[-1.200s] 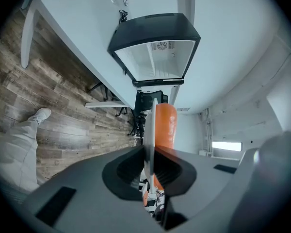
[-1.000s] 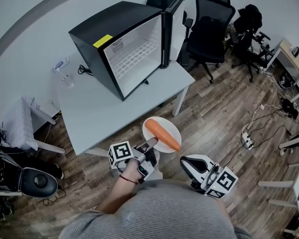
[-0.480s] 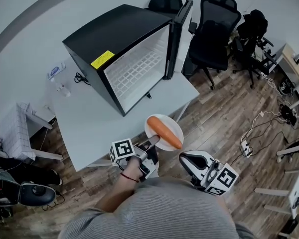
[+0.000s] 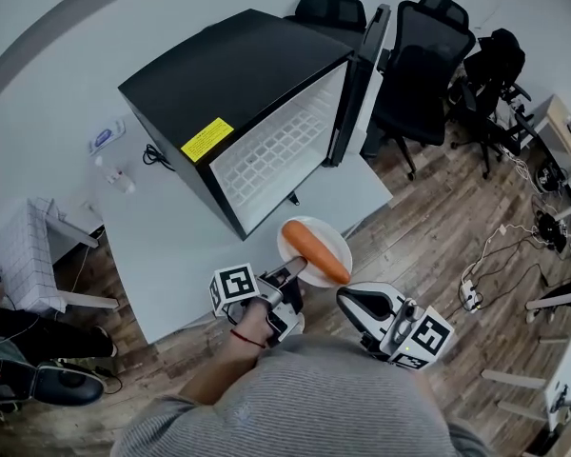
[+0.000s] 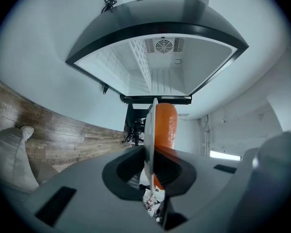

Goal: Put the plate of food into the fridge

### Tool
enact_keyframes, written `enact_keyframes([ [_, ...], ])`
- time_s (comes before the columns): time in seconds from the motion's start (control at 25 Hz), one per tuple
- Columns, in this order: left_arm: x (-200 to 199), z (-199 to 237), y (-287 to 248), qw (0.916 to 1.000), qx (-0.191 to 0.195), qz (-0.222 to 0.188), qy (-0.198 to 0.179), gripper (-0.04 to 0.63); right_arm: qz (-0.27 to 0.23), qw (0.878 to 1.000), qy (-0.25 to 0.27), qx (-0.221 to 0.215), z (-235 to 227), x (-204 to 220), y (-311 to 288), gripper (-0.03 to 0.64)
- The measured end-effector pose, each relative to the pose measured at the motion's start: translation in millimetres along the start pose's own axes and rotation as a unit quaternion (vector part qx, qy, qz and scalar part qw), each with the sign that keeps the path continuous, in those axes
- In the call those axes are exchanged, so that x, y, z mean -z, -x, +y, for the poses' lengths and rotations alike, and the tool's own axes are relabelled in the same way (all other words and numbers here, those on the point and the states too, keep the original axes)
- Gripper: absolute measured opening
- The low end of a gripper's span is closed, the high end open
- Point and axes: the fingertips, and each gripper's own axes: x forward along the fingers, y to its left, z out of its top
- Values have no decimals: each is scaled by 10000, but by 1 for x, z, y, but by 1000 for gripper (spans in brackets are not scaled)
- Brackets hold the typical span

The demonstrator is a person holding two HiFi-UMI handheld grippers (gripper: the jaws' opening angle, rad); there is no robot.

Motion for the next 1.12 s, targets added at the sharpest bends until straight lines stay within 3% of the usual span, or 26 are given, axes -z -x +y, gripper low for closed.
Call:
enact_keyframes([
  [0.44, -32, 11, -8, 9985, -55, -515, 162, 41, 246, 9979, -112, -583, -30, 5, -27, 15],
  [1.12, -75, -3, -51, 9868, 42, -1582, 354, 41, 474, 9899, -199, -1322, -89, -11, -27, 15],
])
